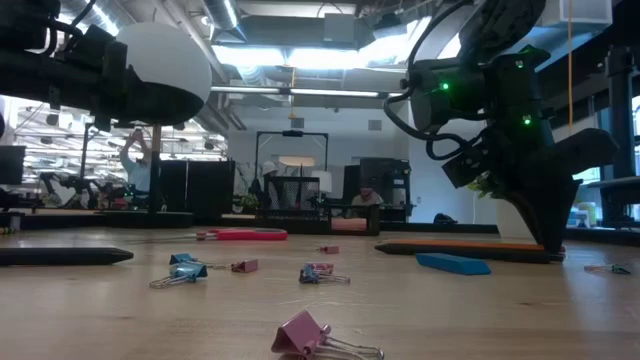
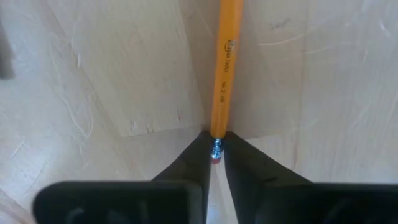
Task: Pick and place office supplies into organizer
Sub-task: Put the orange pencil into the black desk organizer
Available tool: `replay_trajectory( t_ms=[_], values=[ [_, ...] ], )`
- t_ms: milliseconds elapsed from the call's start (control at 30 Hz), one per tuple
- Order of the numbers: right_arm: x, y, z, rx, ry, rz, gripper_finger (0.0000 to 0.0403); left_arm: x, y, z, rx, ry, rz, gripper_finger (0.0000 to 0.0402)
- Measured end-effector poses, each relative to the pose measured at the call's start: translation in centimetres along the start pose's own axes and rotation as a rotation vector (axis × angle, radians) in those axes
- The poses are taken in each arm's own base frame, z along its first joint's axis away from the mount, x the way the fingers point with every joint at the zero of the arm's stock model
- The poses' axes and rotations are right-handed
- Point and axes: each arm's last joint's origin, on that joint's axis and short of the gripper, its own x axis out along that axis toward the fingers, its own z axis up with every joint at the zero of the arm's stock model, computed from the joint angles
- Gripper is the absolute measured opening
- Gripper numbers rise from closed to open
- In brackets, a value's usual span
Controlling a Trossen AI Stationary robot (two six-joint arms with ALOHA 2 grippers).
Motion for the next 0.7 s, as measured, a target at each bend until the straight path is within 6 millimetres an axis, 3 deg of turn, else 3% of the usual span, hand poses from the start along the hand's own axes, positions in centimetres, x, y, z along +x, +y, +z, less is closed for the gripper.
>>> replay_trajectory(
  t_ms=[167,467,700],
  values=[
    [0.0,0.0,0.0,-0.002,-0.001,0.000,0.0021,0.0,0.0,0.0,0.000,0.000,0.000,0.0086],
    [-0.1,0.0,-0.1,-0.003,-0.001,0.000,0.0020,0.0,0.0,0.0,0.000,0.000,0.000,0.0086],
    [-1.8,0.0,-0.3,-0.001,-0.011,-0.004,0.0020,0.0,0.0,0.0,0.000,0.000,0.000,0.0086]
  ],
)
